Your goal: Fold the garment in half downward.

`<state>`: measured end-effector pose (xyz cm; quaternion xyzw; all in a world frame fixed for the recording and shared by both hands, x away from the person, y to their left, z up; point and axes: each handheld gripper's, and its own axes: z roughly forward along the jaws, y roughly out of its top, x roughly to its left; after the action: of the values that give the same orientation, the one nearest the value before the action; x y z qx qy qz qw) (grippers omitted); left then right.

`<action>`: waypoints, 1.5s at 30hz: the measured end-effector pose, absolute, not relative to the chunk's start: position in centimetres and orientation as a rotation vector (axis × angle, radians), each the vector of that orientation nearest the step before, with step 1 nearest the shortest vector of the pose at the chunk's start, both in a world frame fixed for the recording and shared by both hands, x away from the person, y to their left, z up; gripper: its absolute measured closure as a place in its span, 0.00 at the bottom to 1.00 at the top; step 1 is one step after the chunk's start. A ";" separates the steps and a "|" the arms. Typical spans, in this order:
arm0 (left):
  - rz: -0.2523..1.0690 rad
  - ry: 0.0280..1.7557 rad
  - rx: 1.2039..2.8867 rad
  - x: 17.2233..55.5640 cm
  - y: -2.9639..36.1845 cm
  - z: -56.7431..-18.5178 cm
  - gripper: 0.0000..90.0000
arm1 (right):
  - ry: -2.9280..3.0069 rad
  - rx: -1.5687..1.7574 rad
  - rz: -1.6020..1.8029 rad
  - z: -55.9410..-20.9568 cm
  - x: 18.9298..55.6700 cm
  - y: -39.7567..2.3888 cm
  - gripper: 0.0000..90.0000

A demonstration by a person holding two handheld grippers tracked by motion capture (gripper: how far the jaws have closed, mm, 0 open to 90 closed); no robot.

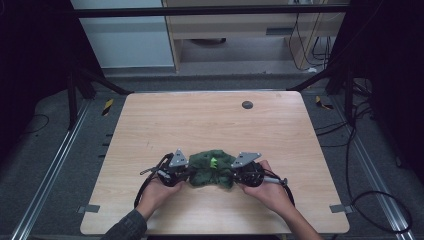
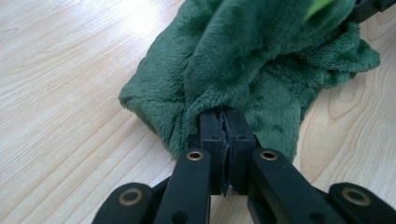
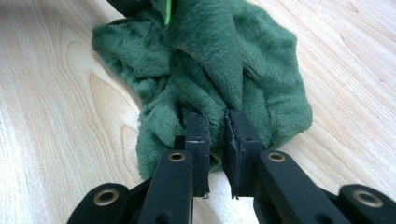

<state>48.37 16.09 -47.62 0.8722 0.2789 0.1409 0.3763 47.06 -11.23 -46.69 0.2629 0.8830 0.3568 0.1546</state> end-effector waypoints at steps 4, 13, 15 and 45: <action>0.361 0.713 2.225 48.1 16.1 -47.7 0.98 | 2.530 0.755 1.019 -46.9 46.8 -11.2 0.89; 0.365 0.716 2.218 47.9 16.4 -48.2 0.97 | 2.533 0.748 1.026 -47.0 46.5 -11.1 0.86; 0.365 0.718 2.214 47.8 16.4 -48.3 0.96 | 2.532 0.745 1.026 -47.1 46.4 -11.1 0.85; 0.404 0.680 2.179 47.5 15.6 -47.4 0.84 | 2.527 0.715 1.033 -46.3 47.1 -9.5 0.50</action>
<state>47.52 15.55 -47.44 0.8614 0.2688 0.1596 0.4003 47.10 -9.46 -46.33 0.2503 0.8840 0.3615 0.1589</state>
